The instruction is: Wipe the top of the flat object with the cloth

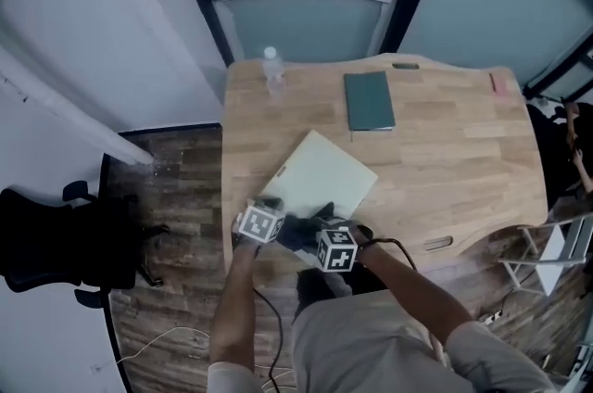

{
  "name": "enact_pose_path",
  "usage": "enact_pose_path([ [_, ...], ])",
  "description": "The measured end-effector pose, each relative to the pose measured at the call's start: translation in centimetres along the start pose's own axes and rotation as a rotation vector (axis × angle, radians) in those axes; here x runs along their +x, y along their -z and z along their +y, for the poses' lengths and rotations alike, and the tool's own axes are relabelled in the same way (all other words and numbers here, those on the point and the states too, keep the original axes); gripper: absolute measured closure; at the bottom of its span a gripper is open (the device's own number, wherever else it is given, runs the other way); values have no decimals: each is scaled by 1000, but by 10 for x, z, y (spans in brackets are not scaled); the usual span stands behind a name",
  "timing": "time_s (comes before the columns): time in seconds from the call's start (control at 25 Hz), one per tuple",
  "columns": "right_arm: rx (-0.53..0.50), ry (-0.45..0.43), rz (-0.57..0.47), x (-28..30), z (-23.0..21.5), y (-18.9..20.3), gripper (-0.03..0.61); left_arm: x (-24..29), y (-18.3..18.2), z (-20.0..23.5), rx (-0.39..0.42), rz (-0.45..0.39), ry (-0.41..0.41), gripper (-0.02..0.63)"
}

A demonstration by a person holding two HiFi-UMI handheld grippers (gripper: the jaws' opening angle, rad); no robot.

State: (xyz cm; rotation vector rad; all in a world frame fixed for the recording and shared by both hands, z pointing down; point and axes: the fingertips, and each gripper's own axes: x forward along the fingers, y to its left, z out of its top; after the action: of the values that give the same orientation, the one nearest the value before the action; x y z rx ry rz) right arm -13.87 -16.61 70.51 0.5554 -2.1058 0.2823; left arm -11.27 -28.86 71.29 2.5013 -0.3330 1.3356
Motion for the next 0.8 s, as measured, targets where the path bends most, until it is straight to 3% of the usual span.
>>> enact_pose_path([
  [0.16, 13, 15, 15, 0, -1, 0, 443, 4, -2, -2, 12, 6, 99, 606],
  [0.28, -11, 7, -14, 6, 16, -11, 443, 5, 0, -4, 30, 51, 128, 606],
  [0.4, -20, -10, -39, 10, 35, -22, 443, 4, -1, -4, 62, 82, 108, 606],
  [0.56, 52, 29, -68, 9, 41, -17, 443, 5, 1, -5, 68, 48, 64, 606],
  [0.8, 91, 65, -95, -5, 56, -1, 442, 2, 1, -5, 90, 13, 66, 606],
])
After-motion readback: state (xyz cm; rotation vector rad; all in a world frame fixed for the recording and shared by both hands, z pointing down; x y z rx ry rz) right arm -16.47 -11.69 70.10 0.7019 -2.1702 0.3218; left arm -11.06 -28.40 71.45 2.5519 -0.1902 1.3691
